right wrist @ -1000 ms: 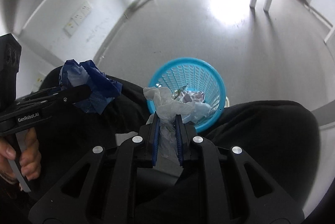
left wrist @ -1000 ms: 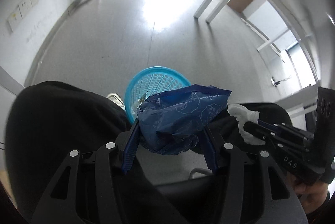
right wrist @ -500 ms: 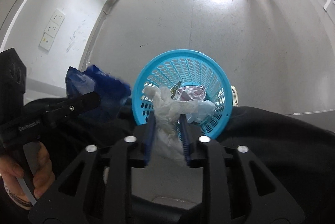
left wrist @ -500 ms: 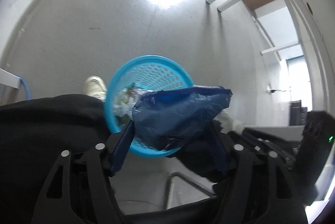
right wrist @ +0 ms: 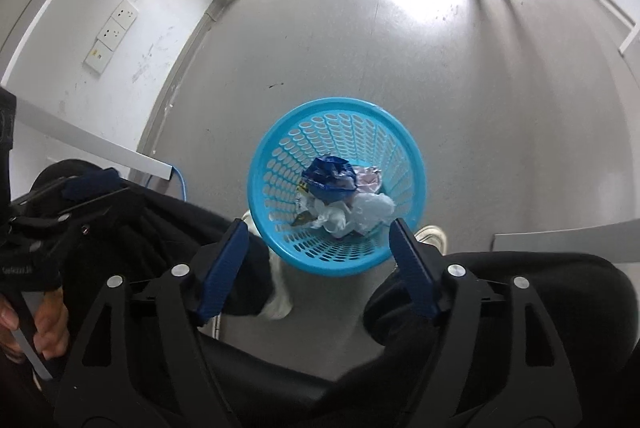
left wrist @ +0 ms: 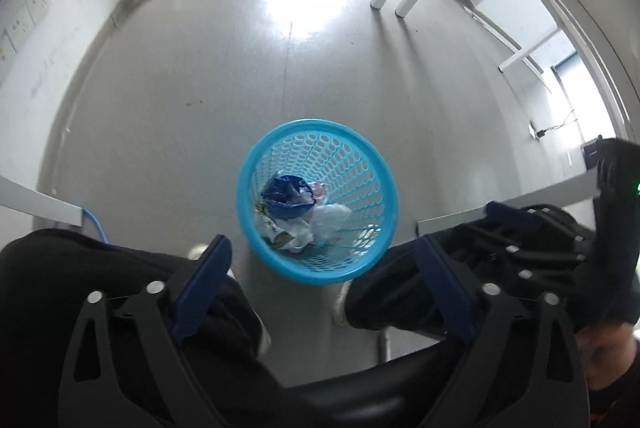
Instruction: Collect trash
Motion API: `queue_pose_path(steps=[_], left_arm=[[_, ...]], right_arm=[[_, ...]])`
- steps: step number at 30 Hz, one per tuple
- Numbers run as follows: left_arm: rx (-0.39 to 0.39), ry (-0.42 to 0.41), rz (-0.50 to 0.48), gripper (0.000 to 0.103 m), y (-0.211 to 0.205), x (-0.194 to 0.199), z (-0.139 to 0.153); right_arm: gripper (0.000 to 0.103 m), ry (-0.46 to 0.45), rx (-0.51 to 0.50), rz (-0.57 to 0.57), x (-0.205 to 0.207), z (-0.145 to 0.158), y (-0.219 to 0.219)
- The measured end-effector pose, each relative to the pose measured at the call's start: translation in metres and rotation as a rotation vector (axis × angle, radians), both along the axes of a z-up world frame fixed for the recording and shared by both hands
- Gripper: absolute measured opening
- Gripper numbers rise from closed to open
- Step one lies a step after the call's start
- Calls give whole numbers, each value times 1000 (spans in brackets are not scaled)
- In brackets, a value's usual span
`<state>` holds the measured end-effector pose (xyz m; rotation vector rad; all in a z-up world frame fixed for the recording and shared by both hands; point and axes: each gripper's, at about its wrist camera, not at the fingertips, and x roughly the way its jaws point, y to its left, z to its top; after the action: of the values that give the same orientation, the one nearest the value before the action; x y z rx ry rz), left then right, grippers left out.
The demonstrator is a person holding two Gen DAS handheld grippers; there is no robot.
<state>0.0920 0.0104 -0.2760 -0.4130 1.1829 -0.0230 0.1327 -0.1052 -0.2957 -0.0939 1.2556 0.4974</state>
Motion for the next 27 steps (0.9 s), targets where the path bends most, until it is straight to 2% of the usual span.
queue_pose_path(steps=[4, 7, 9, 16, 20, 27], left_arm=[[7, -14, -7, 97, 5, -11, 6], [16, -24, -6, 97, 7, -14, 5], [10, -8, 8, 97, 10, -14, 3], [66, 3, -54, 97, 0, -17, 6], [35, -7, -80, 97, 0, -18, 4], [35, -6, -68, 97, 0, -16, 3]], right_arm=[[89, -23, 23, -10, -14, 17, -15], [94, -48, 15, 3, -24, 26, -22], [94, -50, 31, -3, -27, 30, -27], [94, -45, 39, -3, -29, 31, -30], [94, -38, 51, -6, -27, 31, -31], [94, -19, 49, -3, -26, 26, -27]])
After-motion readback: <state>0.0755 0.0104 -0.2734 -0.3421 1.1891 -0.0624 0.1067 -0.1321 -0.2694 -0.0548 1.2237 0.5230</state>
